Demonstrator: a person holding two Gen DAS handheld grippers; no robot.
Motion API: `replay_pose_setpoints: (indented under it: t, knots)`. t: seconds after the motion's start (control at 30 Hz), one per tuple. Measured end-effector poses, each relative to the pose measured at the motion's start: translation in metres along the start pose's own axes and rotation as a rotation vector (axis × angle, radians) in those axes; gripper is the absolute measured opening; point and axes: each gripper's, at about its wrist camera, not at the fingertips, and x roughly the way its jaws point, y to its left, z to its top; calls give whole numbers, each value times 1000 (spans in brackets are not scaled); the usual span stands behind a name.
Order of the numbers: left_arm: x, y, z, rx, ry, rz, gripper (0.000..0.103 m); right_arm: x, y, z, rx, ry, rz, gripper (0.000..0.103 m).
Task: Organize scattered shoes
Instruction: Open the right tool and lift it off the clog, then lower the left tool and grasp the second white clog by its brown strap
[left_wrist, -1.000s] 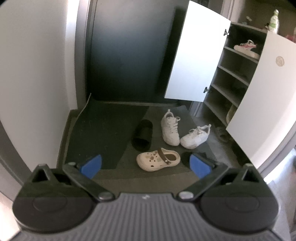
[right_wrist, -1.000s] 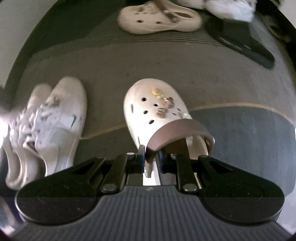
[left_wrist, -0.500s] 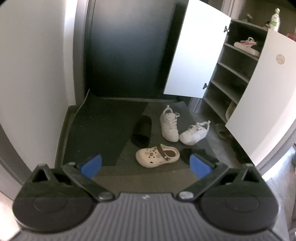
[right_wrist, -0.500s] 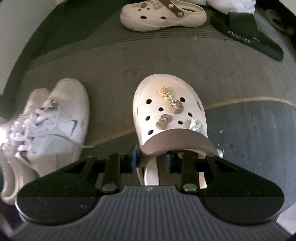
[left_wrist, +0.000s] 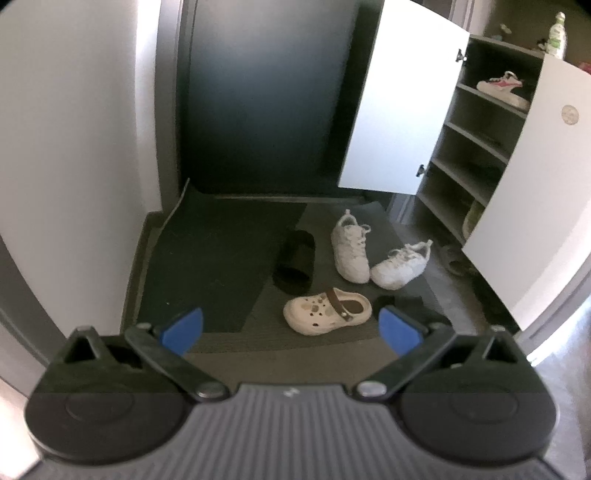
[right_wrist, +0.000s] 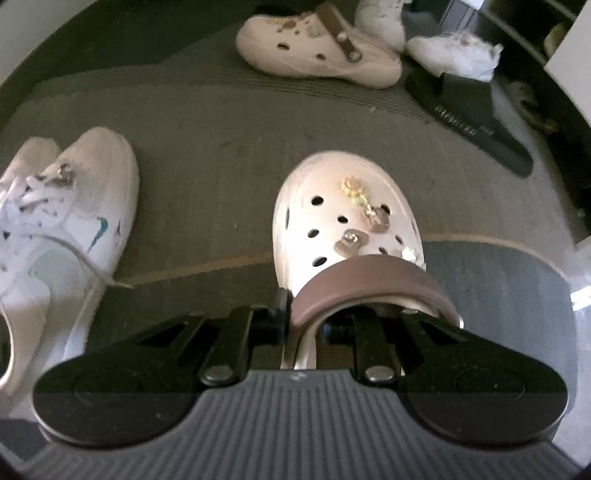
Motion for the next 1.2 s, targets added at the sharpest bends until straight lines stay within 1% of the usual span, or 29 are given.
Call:
replay_pose_setpoints:
  t: [0.03, 0.07, 0.1, 0.13, 0.17, 0.2, 0.23, 0.27, 0.37, 0.43, 0.5, 0.53, 0.57, 0.6, 0.63, 0.67, 0.7, 0.73, 0.77, 0.83, 0.9, 0.93, 1.0, 1.03, 1.1, 1.17, 1.2]
  knots:
    - [1, 0, 1, -2, 2, 3, 103, 0, -2, 0, 8, 2, -1, 27]
    - [3, 1, 2, -5, 4, 6, 103, 0, -7, 3, 34, 37, 17, 28]
    - [4, 1, 3, -7, 6, 10, 103, 0, -8, 3, 42, 62, 32, 36]
    - [6, 1, 5, -10, 11, 7, 103, 0, -10, 4, 50, 88, 48, 53]
    - [8, 1, 6, -13, 18, 2, 103, -4, -12, 5, 65, 122, 70, 64]
    - [9, 1, 7, -14, 21, 2, 103, -7, -13, 6, 73, 133, 78, 80]
    - [11, 0, 8, -13, 24, 3, 103, -15, -15, 8, 85, 144, 92, 83]
    - [12, -1, 8, -13, 28, 6, 103, -23, -18, 11, 97, 156, 107, 83]
    - [15, -6, 6, -22, 35, 7, 103, -45, -24, 22, 147, 233, 177, 83]
    - [16, -12, 2, -11, 42, 7, 103, -69, -28, 33, 177, 227, 194, 83]
    - [15, -18, -3, 6, 45, 5, 103, -113, -34, 52, 172, 165, 169, 83]
    - [14, -22, -6, 24, 41, 10, 103, -122, -36, 56, 171, 151, 161, 83]
    - [13, -25, -9, 40, 39, 4, 103, -147, -42, 64, 179, 112, 136, 83]
    - [12, -27, -11, 47, 43, -20, 103, -173, -49, 72, 210, 70, 95, 83]
    - [11, -29, -14, 53, 48, -49, 103, -184, -53, 78, 230, 53, 79, 83]
    - [12, -29, -15, 55, 55, -66, 103, -213, -62, 82, 287, 13, 67, 83]
    - [12, -30, -16, 55, 61, -80, 103, -240, -71, 84, 345, -31, 86, 85]
    - [13, -30, -17, 56, 68, -95, 103, -267, -82, 86, 404, -83, 126, 94]
    - [16, -32, -16, 64, 64, -86, 103, -288, -89, 86, 439, -133, 147, 103]
    - [23, -36, -12, 87, 49, -53, 103, -322, -97, 83, 475, -230, 145, 103]
    - [36, -41, -4, 119, 39, -25, 103, -347, -105, 76, 492, -298, 138, 103]
    - [43, -42, -1, 128, 38, -15, 103, -350, -105, 75, 493, -305, 131, 103]
    - [64, -42, 5, 97, 77, -10, 103, -365, -107, 65, 513, -345, 73, 103]
    - [75, -42, 8, 78, 99, -8, 103, -369, -108, 64, 520, -352, 72, 103]
    - [102, -44, 12, 46, 155, -11, 103, -380, -112, 55, 571, -384, 114, 103]
    - [123, -49, 13, 62, 189, -1, 102, -387, -116, 48, 628, -409, 157, 103]
    - [134, -52, 14, 71, 205, 5, 101, -388, -119, 46, 678, -418, 191, 103]
